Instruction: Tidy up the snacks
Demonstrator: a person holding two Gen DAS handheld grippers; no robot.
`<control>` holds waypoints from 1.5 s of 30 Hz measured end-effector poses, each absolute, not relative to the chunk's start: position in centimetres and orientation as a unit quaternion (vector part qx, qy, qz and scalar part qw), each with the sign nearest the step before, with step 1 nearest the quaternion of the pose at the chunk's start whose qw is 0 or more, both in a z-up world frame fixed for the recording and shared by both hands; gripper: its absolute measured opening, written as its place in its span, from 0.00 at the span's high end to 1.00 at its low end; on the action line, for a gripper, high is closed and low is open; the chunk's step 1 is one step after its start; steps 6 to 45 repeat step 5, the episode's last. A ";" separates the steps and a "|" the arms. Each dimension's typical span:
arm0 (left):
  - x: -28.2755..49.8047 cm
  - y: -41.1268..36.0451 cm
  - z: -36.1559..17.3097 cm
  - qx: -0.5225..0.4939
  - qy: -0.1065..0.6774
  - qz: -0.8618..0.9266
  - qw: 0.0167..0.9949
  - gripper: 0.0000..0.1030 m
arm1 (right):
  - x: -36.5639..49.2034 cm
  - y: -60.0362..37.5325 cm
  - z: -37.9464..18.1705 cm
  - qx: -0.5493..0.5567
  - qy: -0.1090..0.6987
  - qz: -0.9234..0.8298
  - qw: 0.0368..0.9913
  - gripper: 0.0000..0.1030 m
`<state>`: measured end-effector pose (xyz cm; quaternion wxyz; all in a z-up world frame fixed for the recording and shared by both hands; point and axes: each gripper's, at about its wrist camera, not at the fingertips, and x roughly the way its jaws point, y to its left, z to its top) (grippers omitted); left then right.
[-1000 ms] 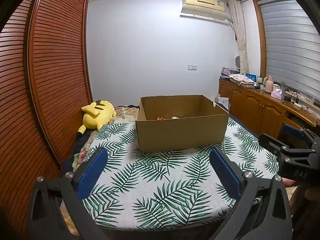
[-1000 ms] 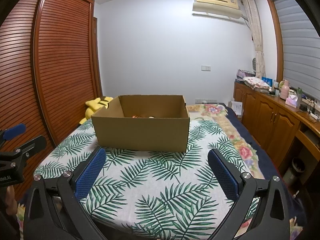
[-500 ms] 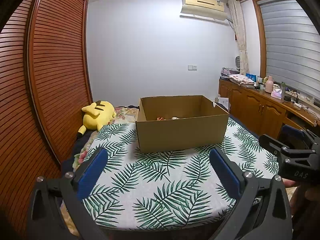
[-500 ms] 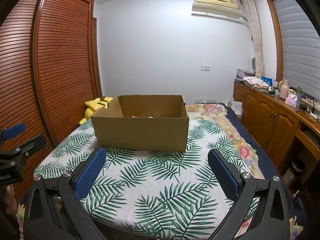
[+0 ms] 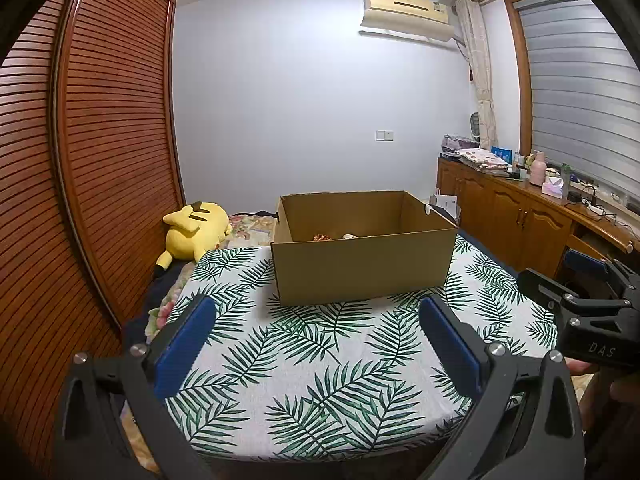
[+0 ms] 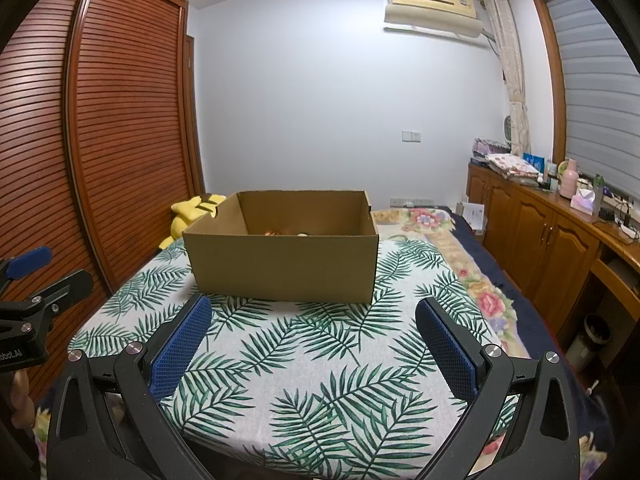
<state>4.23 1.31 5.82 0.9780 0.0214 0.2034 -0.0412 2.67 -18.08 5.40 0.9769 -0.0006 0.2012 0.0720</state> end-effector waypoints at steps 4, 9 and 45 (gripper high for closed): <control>4.2 1.3 5.8 0.022 0.203 -0.041 0.978 0.00 | 2.7 -18.1 5.4 0.001 0.201 0.072 0.977 0.00; 4.2 1.3 5.8 0.022 0.204 -0.041 0.978 0.00 | 2.7 -18.1 5.4 0.000 0.201 0.072 0.977 0.00; 4.2 1.3 5.8 0.022 0.204 -0.041 0.978 0.00 | 2.7 -18.1 5.4 0.000 0.201 0.072 0.977 0.00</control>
